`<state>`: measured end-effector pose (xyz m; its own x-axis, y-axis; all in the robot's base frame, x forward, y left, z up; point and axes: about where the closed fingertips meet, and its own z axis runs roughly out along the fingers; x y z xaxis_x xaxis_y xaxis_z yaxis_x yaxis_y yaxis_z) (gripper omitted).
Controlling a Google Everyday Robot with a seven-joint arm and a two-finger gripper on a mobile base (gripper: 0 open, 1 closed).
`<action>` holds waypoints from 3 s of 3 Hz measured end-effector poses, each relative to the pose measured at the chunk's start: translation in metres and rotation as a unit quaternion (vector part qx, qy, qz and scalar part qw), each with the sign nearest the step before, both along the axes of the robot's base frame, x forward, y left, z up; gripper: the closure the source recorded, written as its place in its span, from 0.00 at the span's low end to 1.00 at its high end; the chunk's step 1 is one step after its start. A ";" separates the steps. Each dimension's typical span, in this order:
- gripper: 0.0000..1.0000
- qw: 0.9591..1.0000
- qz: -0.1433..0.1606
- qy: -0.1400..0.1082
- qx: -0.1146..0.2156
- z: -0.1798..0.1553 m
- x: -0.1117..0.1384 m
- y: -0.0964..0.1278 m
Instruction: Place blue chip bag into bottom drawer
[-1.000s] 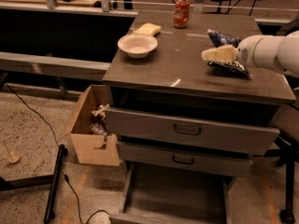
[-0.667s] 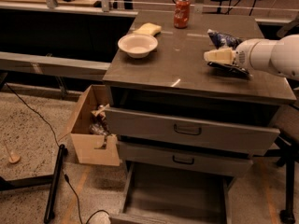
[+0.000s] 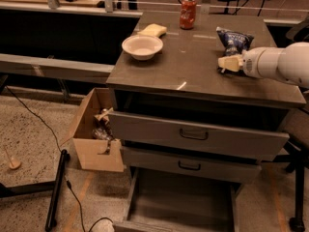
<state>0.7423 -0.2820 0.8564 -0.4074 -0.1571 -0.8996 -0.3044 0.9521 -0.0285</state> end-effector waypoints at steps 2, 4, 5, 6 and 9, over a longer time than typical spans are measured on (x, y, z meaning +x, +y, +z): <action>1.00 0.999 0.021 -0.004 -0.028 0.033 -0.081 -0.007; 1.00 0.997 0.022 0.059 -0.042 0.042 -0.228 -0.001; 1.00 0.993 0.041 0.107 -0.038 0.024 -0.288 0.012; 1.00 0.991 0.045 0.117 -0.038 0.020 -0.299 0.013; 1.00 0.971 0.075 0.226 0.024 -0.127 -0.354 0.066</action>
Offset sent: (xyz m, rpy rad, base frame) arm -0.1869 -0.0177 0.0600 -0.1259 0.0087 0.0783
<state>0.3884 -0.2163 0.7296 -0.7384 -0.2079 -0.6415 -0.4113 0.8927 0.1840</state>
